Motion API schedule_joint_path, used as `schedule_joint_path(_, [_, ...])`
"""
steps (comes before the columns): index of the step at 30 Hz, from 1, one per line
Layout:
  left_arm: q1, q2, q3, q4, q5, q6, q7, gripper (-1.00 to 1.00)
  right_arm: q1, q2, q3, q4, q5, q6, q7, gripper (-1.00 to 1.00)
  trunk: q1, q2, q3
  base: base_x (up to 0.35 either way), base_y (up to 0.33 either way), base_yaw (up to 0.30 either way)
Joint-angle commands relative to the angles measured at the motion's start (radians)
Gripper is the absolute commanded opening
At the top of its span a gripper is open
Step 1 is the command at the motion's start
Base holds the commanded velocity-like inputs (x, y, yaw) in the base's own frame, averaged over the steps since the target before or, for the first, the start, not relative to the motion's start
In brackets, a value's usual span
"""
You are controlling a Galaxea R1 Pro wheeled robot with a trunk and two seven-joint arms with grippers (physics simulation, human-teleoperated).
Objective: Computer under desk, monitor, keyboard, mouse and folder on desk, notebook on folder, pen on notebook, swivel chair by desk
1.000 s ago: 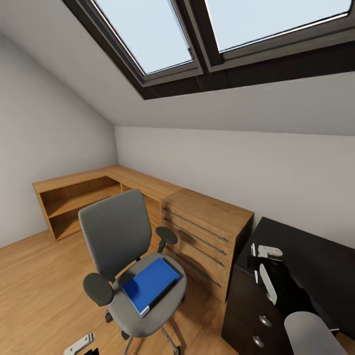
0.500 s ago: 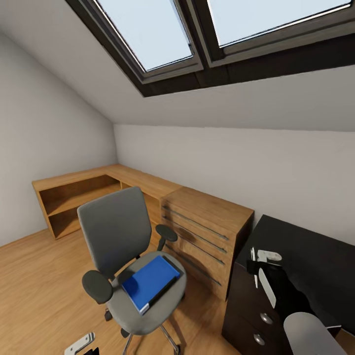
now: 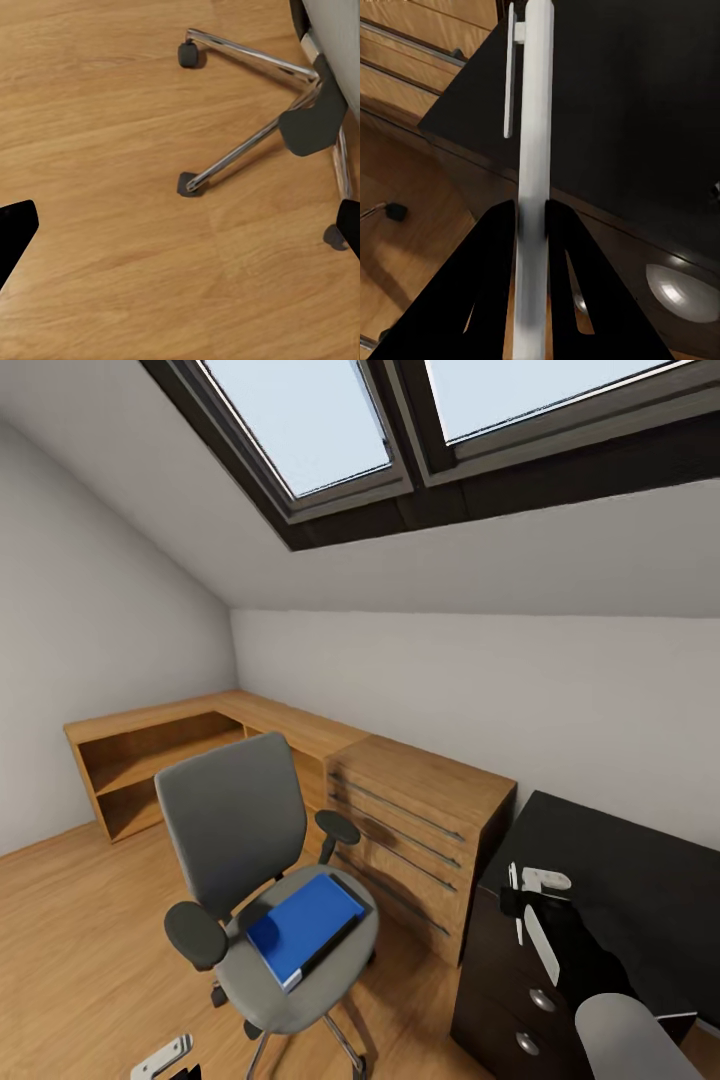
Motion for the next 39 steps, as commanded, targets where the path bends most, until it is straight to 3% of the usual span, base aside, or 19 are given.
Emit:
schedule_joint_path(1, [0.0,0.0,0.0,-0.002,0.01,0.005,0.003,1.0,-0.001,0.0,0.0,-0.001,-0.003,0.0,0.0,-1.0,0.004,-0.008,-0.004,0.0,0.0,0.0])
schedule_joint_path(25, [0.0,0.002,0.001,0.002,0.01,0.005,0.005,1.0,-0.001,-0.003,-0.001,-0.003,-0.003,-0.005,-0.003,-1.0,0.012,-0.022,-0.011,0.05,0.0,0.0])
schedule_joint_path(32, [0.0,0.049,0.012,0.021,0.031,0.009,0.006,1.0,-0.001,-0.021,-0.004,-0.003,-0.004,-0.005,-0.005,-1.0,0.012,-0.022,-0.011,0.012,0.0,0.0])
schedule_joint_path(35, [0.0,0.056,0.044,0.058,0.056,0.008,0.004,1.0,-0.003,-0.033,-0.005,-0.003,-0.004,-0.005,-0.006,-1.0,0.012,-0.022,-0.011,0.001,0.0,0.0])
schedule_joint_path(39, [0.0,0.1,0.098,0.101,0.069,0.005,0.0,1.0,-0.021,-0.053,-0.006,0.021,-0.004,-0.016,-0.005,-1.0,0.012,-0.022,-0.011,0.0,0.0,0.0])
